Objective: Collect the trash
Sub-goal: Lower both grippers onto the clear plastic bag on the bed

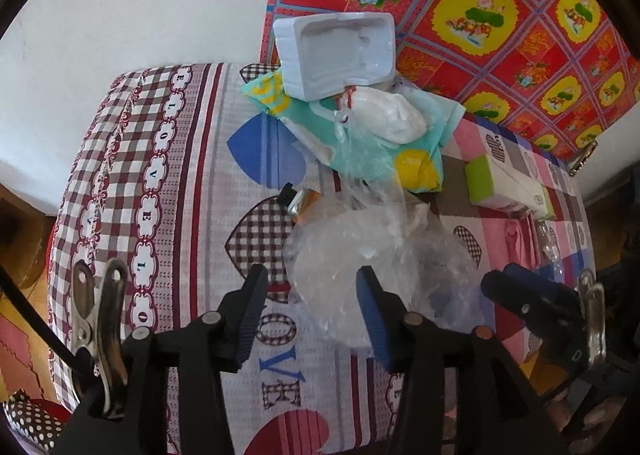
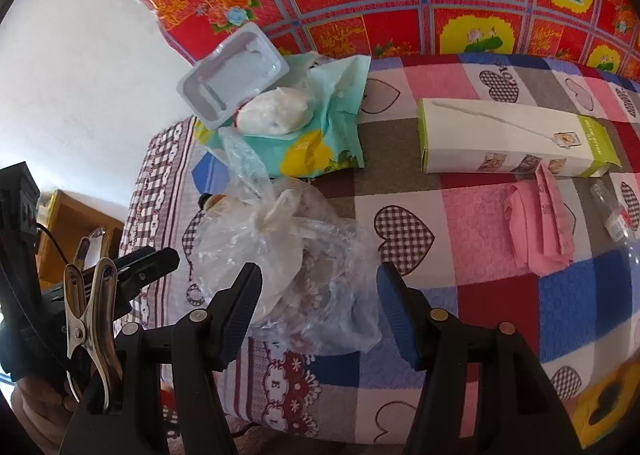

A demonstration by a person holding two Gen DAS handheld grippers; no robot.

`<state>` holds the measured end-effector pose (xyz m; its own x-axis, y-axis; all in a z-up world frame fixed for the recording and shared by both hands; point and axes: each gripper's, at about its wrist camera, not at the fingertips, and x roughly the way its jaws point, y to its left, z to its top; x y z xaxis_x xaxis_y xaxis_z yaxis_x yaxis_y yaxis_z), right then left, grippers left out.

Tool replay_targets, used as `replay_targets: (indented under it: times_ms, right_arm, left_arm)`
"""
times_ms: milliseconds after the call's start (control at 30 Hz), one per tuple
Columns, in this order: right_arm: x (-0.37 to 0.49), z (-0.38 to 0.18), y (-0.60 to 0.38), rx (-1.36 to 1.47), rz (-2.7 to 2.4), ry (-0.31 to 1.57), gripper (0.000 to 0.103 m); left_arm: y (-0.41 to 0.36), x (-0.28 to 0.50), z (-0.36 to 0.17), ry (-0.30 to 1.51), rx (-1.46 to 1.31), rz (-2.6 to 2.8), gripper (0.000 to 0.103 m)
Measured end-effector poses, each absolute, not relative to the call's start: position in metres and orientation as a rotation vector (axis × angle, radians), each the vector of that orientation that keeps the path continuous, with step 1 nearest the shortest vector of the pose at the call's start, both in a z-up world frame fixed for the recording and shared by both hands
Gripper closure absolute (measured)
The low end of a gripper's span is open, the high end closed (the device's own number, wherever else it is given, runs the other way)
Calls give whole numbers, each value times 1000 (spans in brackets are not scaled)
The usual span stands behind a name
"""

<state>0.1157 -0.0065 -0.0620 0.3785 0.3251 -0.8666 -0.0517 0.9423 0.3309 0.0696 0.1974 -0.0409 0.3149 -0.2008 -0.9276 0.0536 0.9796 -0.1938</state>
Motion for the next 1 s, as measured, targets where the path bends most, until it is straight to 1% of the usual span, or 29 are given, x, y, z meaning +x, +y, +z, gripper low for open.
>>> replay_targets:
  times_ms: [333, 567, 833, 1000]
  right_arm:
    - [136, -87, 4, 217, 318, 1226, 42]
    - [146, -101, 5, 228, 332, 1244, 42]
    - [148, -96, 4, 180, 328, 1215, 42]
    - [147, -99, -10, 183, 300, 1235, 42]
  left_arm:
    - [198, 80, -57, 1246, -97, -149, 53]
    - [194, 83, -67, 1277, -101, -161, 50]
    - [189, 88, -82, 1312, -132, -157, 50]
    - [188, 92, -88, 1327, -133, -155, 50]
